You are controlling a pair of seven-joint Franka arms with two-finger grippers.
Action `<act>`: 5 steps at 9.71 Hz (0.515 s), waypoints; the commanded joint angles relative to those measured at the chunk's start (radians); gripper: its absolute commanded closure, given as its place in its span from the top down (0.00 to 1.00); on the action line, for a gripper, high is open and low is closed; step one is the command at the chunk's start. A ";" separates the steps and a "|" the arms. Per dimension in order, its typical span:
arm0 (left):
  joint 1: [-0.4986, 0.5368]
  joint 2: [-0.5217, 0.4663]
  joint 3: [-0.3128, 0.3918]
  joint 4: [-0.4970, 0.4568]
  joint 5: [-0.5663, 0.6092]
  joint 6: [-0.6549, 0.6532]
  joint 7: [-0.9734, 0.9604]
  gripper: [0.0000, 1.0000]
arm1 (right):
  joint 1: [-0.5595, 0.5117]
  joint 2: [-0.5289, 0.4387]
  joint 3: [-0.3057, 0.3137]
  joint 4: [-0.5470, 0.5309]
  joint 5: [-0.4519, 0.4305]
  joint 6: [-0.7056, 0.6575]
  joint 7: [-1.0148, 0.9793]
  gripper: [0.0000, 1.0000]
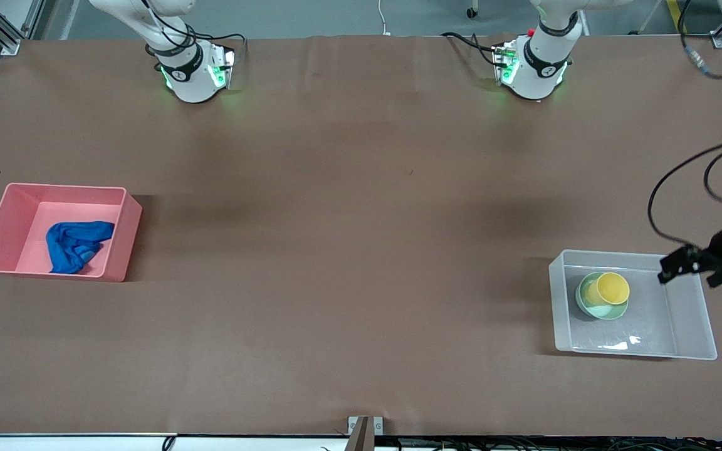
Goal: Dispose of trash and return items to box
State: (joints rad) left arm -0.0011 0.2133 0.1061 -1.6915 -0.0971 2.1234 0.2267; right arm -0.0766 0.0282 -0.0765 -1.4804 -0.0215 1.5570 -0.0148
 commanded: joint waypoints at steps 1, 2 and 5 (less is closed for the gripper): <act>0.007 -0.141 -0.077 -0.070 0.074 -0.150 -0.123 1.00 | -0.009 -0.010 0.006 -0.011 0.002 0.003 -0.014 1.00; 0.012 -0.199 -0.110 -0.069 0.077 -0.230 -0.165 1.00 | -0.011 -0.010 0.006 -0.011 0.002 0.003 -0.014 1.00; 0.010 -0.298 -0.135 -0.038 0.077 -0.347 -0.213 1.00 | -0.014 -0.010 0.006 -0.011 0.002 0.000 -0.014 1.00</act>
State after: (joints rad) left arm -0.0006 -0.0719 -0.0163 -1.7041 -0.0392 1.7888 0.0246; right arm -0.0790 0.0284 -0.0765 -1.4807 -0.0215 1.5569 -0.0150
